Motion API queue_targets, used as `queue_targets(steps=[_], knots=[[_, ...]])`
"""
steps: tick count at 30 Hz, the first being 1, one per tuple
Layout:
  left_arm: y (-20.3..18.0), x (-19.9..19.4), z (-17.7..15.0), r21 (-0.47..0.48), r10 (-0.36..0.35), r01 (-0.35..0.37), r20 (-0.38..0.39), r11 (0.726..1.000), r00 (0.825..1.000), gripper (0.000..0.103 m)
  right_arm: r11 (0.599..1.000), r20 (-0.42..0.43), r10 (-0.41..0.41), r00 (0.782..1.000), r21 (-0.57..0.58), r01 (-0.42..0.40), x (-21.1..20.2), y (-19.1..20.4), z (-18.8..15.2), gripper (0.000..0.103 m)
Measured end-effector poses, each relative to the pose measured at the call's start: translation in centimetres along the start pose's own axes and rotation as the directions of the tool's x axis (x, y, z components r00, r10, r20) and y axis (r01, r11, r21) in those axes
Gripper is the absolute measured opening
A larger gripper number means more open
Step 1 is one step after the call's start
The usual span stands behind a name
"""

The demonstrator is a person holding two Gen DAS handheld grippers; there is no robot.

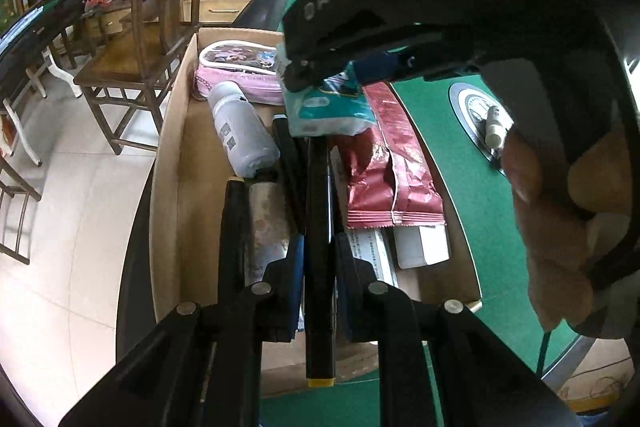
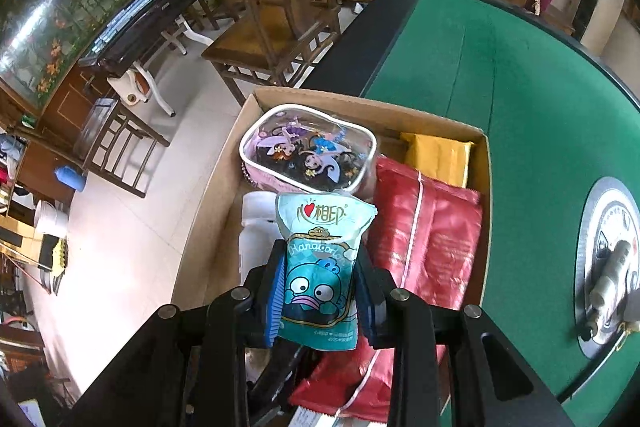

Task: Organize objects
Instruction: 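Lower the marker and snack bag into the tray and open both tools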

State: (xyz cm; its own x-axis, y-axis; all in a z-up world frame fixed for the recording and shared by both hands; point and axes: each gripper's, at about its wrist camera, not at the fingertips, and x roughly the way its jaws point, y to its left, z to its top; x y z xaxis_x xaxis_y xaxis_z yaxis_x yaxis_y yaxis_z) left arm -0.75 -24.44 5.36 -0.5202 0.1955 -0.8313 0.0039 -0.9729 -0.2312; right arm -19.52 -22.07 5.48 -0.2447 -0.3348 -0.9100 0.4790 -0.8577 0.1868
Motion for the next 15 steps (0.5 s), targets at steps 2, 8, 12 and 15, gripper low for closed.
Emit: queue_targets(steps=[2, 8, 12, 15], knots=[[0.1, 0.0, 0.0, 0.001, -0.002, 0.002, -0.003, 1.000, 1.000, 0.015, 1.000, -0.008, -0.001, 1.000, 0.001, 0.001, 0.6, 0.1, 0.3, 0.034], [0.5, 0.2, 0.0, -0.004, -0.012, 0.012, -0.006, 1.000, 1.000, 0.015, 1.000, -0.027, 0.002, 1.000, -0.006, -0.002, 1.9, 0.9, 0.6, 0.034], [0.8, 0.2, 0.1, -0.012, -0.021, 0.020, -0.008, 1.000, 1.000, 0.015, 1.000, -0.028, -0.002, 1.000, -0.007, 0.002, 2.2, 0.8, 0.8, 0.039], [0.9, 0.1, 0.1, -0.019, -0.031, 0.031, -0.006, 0.999, 1.000, 0.015, 1.000, -0.037, -0.013, 0.999, -0.010, 0.013, 2.3, 0.8, 0.8, 0.047]])
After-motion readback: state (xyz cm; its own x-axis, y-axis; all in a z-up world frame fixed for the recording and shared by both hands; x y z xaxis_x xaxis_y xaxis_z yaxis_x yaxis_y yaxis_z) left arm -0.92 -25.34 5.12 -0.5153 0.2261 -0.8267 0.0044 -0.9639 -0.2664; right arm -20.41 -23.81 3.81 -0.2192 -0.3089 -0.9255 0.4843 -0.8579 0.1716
